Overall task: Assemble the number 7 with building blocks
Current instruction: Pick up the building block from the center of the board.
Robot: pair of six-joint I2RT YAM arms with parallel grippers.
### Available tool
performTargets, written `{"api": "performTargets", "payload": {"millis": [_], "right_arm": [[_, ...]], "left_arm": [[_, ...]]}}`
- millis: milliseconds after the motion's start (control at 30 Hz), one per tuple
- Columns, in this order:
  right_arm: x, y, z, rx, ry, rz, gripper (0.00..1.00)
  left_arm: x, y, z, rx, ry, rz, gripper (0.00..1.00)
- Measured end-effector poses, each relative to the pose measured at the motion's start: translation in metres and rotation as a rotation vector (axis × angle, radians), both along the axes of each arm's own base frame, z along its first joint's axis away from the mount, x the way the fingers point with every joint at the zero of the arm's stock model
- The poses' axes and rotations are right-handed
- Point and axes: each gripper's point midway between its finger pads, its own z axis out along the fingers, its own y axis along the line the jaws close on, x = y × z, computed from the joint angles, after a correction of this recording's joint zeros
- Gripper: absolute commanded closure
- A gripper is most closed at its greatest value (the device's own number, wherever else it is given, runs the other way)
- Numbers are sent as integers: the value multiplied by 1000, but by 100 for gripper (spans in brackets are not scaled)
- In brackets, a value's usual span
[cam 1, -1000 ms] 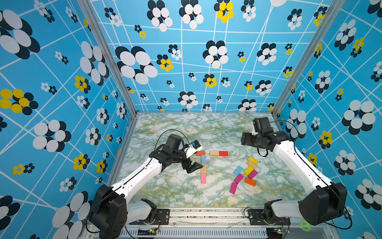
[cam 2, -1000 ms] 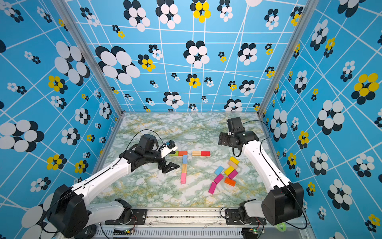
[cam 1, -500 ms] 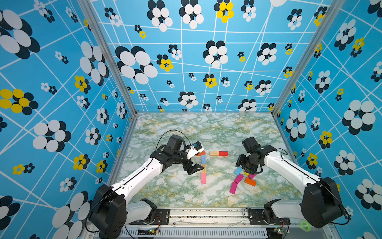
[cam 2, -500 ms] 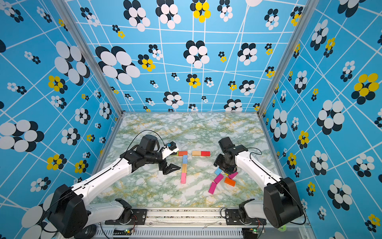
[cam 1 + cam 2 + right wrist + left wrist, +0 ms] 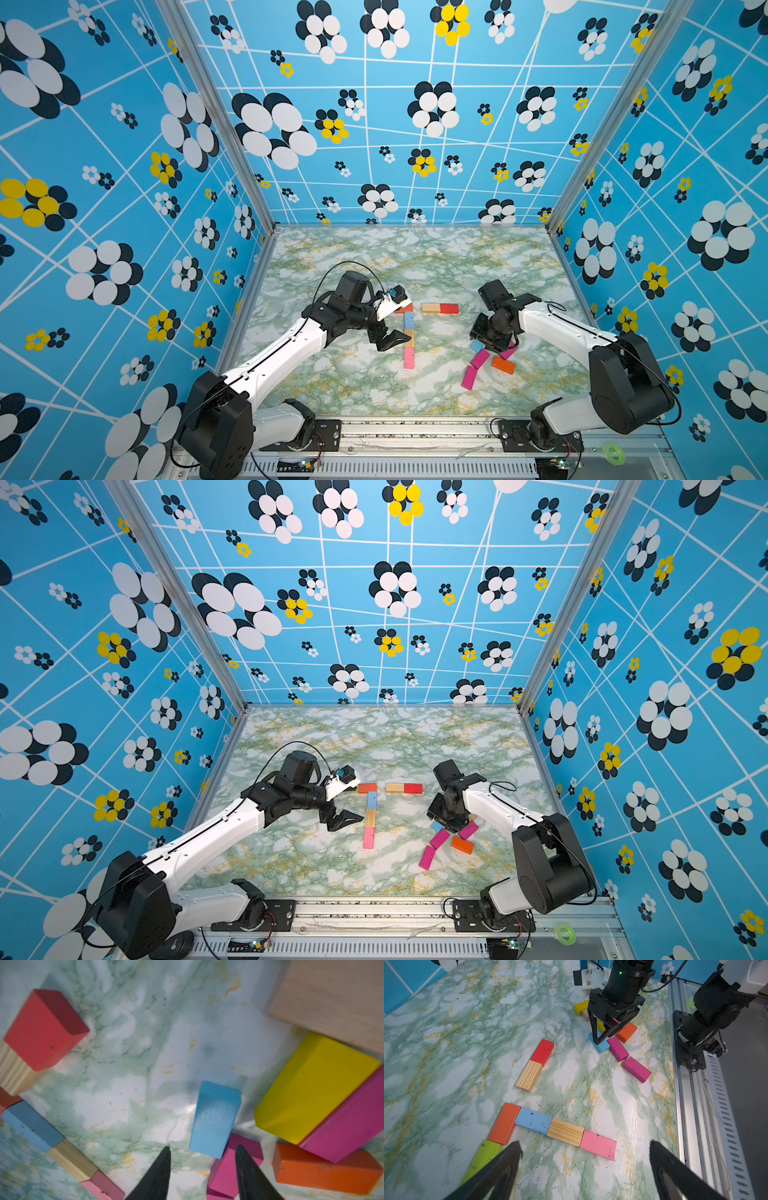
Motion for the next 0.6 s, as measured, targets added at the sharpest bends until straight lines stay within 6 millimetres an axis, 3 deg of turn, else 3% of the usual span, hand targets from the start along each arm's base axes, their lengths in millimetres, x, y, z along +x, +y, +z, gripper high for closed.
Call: {"api": "performTargets", "payload": {"millis": [367, 600], "right_arm": [[0, -5, -12, -40, 27, 8, 54], [6, 0, -18, -48, 36, 34, 65]], "left_arm": [[0, 0, 0, 0, 0, -2, 1], [0, 0, 0, 0, 0, -2, 1]]}}
